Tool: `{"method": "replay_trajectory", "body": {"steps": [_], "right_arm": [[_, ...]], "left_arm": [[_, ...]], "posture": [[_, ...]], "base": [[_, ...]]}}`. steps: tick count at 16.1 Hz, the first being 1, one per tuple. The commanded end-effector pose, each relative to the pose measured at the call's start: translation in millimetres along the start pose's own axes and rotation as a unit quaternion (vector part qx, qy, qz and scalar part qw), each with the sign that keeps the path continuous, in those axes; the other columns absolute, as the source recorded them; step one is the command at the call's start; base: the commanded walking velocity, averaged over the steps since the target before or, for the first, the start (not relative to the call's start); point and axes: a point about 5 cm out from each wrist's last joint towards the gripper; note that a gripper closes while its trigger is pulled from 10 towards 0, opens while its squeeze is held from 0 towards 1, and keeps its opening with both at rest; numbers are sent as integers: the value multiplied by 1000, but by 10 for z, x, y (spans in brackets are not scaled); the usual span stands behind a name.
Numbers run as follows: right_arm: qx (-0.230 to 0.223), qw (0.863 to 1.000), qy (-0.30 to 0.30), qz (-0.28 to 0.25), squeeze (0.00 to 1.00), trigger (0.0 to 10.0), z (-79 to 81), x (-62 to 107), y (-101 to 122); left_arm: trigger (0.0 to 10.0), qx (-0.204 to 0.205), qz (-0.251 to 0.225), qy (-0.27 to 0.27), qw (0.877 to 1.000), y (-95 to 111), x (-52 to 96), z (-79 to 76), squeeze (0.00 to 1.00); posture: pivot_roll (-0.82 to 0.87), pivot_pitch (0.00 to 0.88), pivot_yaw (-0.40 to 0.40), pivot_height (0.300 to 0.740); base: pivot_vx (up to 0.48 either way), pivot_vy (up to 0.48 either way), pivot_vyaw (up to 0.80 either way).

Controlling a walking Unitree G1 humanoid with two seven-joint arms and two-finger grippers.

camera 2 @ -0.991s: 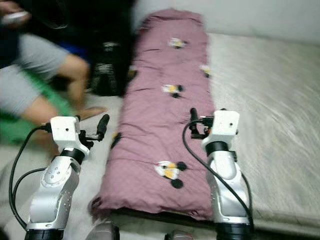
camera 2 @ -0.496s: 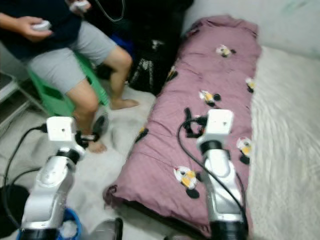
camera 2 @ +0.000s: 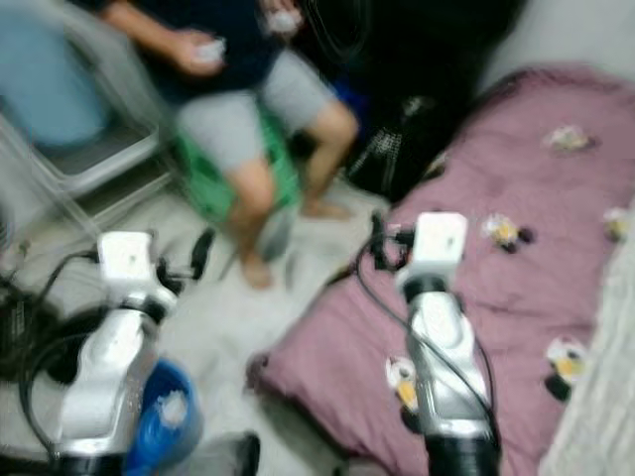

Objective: Clean up the room

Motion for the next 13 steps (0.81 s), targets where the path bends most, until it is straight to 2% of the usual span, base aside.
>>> {"method": "replay_trajectory", "body": {"steps": [1,4,9,11,13], "right_arm": [[-2,1000,3,-7,0,10000,29,-16,33],[-2,1000,3,-8,0,10000,29,-27,37],[-6,1000,2,-13,0,10000,29,-64,48],[-14,1000,-9,-13,0,10000,1,-71,44],[-20,1000,-18,-7,0,10000,-10,-74,5]], "left_arm": [[10000,-11,-4,18,1000,20,13,84,0],[10000,-18,-8,20,1000,28,7,97,0],[10000,4,-4,31,999,20,1,130,0],[10000,0,-2,26,1000,29,-11,132,0],[10000,-1,-3,27,1000,44,-26,156,0]], "posture": [[-17,60,-22,740],[-15,60,-23,740],[-11,61,-19,740],[-5,61,-9,740],[0,46,-10,740]], "base": [[0,0,800],[0,0,800],[0,0,800],[0,0,0],[0,375,0]]}}
Point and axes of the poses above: a point about 5 cm out from each wrist's last joint towards the gripper, its own x axis pointing back from the gripper into the wrist, its own y axis along the axis of the wrist's last joint, z = x × y, and after that the axes turned 11 degrees about x, right-handed
